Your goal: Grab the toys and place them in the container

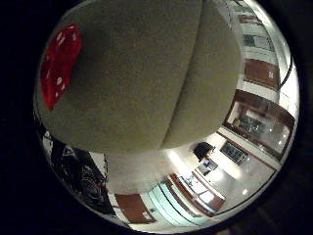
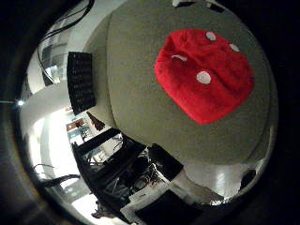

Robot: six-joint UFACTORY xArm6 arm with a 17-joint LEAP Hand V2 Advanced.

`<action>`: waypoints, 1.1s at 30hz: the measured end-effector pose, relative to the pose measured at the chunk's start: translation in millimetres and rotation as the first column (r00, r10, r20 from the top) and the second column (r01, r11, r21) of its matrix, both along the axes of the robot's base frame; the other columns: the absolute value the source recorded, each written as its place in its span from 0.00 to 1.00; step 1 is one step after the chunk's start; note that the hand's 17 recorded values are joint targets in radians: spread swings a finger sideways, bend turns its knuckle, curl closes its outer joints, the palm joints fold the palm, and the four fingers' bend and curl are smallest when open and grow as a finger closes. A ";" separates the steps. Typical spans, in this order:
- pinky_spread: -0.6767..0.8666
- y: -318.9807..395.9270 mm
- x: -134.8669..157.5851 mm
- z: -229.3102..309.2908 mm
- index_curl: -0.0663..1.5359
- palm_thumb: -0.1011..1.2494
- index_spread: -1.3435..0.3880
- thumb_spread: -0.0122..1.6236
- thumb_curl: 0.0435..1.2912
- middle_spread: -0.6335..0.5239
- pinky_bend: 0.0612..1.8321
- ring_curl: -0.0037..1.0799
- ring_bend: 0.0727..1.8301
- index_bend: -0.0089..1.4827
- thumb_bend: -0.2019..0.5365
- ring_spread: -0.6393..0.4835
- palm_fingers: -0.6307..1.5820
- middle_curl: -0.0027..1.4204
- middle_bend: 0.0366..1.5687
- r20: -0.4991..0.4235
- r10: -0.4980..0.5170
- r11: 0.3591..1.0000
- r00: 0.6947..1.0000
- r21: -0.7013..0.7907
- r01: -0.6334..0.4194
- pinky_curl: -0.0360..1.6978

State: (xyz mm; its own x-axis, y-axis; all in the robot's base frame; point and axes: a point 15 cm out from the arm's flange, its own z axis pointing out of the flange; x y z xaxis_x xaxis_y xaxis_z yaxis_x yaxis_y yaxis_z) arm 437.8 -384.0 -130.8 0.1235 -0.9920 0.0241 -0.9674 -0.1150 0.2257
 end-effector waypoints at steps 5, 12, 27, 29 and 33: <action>0.63 2.2 -7.5 -11.8 0.22 0.47 0.61 0.64 0.20 0.64 0.27 0.24 0.13 0.12 0.24 0.74 0.28 0.22 0.10 -0.021 -0.004 1.000 1.000 0.000 0.004 0.09; 0.63 2.5 -16.6 -22.9 0.23 0.47 0.63 0.64 0.21 0.64 0.25 0.24 0.12 0.13 0.24 0.75 0.29 0.21 0.09 -0.049 0.002 1.000 0.999 -0.011 -0.002 0.10; 0.60 -30.6 -25.7 -20.9 0.43 0.79 0.52 0.65 0.28 0.40 0.07 0.14 0.04 0.70 0.30 0.63 0.49 0.24 0.17 0.006 -0.041 0.998 0.999 -0.045 0.041 0.06; 0.59 -40.7 -28.7 -17.9 0.44 0.82 0.53 0.65 0.29 0.35 0.07 0.13 0.06 0.73 0.29 0.59 0.51 0.26 0.22 0.023 -0.055 0.997 0.998 -0.052 0.056 0.05; 0.53 -52.6 -31.3 -10.0 0.44 0.86 0.53 0.65 0.30 0.27 0.07 0.15 0.07 0.69 0.26 0.48 0.55 0.31 0.31 0.036 -0.065 0.996 0.997 -0.062 0.067 0.03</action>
State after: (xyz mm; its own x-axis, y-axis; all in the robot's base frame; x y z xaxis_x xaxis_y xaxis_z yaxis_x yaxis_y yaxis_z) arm 406.5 -436.7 -140.9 0.0562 -0.9944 0.0897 -0.9797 -0.0376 0.1970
